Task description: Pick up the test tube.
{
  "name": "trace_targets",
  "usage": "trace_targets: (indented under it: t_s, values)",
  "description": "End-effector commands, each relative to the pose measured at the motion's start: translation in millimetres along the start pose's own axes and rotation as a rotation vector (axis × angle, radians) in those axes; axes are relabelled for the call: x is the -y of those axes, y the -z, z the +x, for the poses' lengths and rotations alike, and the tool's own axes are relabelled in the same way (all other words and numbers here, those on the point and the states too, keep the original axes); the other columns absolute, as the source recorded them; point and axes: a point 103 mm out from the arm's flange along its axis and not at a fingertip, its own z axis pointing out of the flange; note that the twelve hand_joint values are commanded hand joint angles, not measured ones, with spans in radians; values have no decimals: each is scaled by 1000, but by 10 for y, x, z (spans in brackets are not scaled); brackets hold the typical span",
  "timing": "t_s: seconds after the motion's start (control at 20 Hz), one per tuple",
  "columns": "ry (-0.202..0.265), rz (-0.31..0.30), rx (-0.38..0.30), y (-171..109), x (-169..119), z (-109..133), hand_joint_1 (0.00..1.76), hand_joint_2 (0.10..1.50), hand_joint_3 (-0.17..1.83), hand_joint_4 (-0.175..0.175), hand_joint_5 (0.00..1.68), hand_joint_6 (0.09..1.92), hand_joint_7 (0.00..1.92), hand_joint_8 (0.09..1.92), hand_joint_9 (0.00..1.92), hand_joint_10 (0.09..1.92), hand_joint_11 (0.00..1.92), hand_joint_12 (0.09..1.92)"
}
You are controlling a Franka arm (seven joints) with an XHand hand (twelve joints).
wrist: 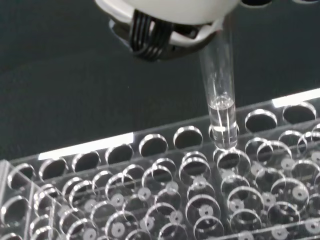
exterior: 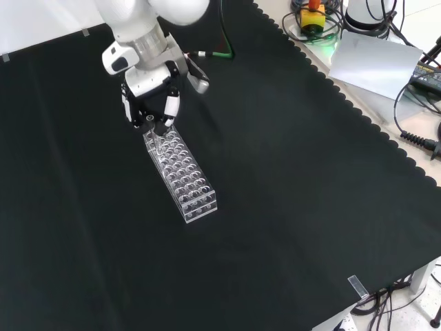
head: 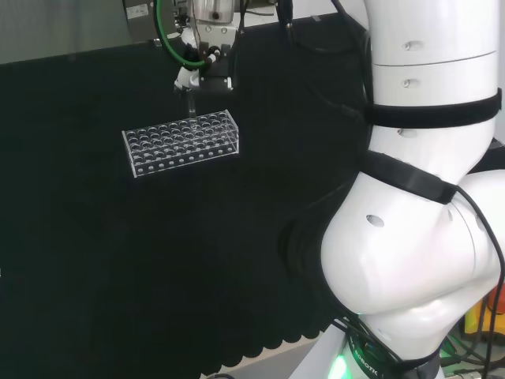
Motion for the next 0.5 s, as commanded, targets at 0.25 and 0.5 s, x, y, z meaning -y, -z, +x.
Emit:
trace_targets:
  t_s: [0.25, 0.5]
  values:
    - [-21, -4, -90, 480, 124, -84, 1224, 698, 551, -175, 1323, 523, 1707, 509, 1536, 677, 1088, 1034]
    - [-20, -36, -128, 822, 212, -156, 1224, 695, 556, -175, 1325, 522, 1708, 510, 1537, 679, 1086, 1033]
